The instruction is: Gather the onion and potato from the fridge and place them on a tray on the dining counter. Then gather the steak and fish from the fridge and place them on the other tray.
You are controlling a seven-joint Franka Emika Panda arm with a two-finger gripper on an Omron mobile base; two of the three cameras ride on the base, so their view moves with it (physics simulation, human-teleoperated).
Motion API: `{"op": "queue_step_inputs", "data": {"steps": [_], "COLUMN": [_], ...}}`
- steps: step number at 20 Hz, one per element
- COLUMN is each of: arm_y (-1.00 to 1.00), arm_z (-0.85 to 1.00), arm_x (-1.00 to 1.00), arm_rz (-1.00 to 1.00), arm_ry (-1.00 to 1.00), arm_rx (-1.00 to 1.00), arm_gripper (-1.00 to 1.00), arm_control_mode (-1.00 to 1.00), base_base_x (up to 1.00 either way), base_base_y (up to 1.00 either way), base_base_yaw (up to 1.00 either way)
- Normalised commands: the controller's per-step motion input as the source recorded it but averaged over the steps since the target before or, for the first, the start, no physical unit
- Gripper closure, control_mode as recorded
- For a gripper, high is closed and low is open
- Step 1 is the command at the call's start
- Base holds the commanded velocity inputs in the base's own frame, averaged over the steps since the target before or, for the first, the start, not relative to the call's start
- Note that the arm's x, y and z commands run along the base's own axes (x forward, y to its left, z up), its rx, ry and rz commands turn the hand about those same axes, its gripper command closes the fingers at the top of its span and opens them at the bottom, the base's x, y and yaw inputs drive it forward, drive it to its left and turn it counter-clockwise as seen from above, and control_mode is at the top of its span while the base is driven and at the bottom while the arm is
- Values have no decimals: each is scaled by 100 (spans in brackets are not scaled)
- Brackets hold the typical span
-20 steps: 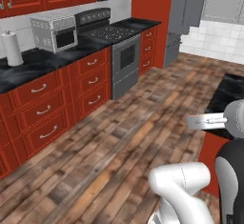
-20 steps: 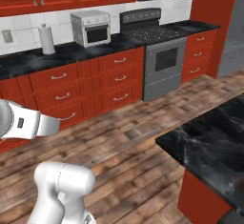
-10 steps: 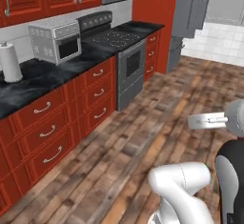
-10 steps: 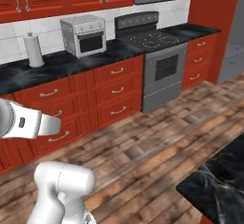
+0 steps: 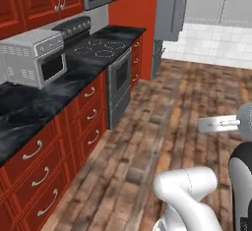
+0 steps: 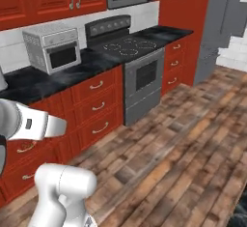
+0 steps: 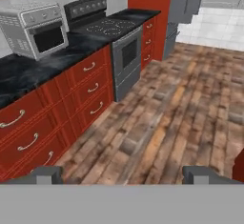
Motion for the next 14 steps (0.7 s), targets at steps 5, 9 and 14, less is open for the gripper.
{"op": "queue_step_inputs", "data": {"steps": [5,9,14], "arm_y": [0,0,0], "arm_z": [0,0,0], "arm_x": [0,0,0], "arm_rz": [0,0,0], "arm_ry": [0,0,0], "arm_rx": [0,0,0], "arm_gripper": [-100,-100,-100], "arm_control_mode": [100,100,100], "base_base_x": [85,100,100], "base_base_y": [76,90,95], "base_base_yaw": [-68,-55,-47]}}
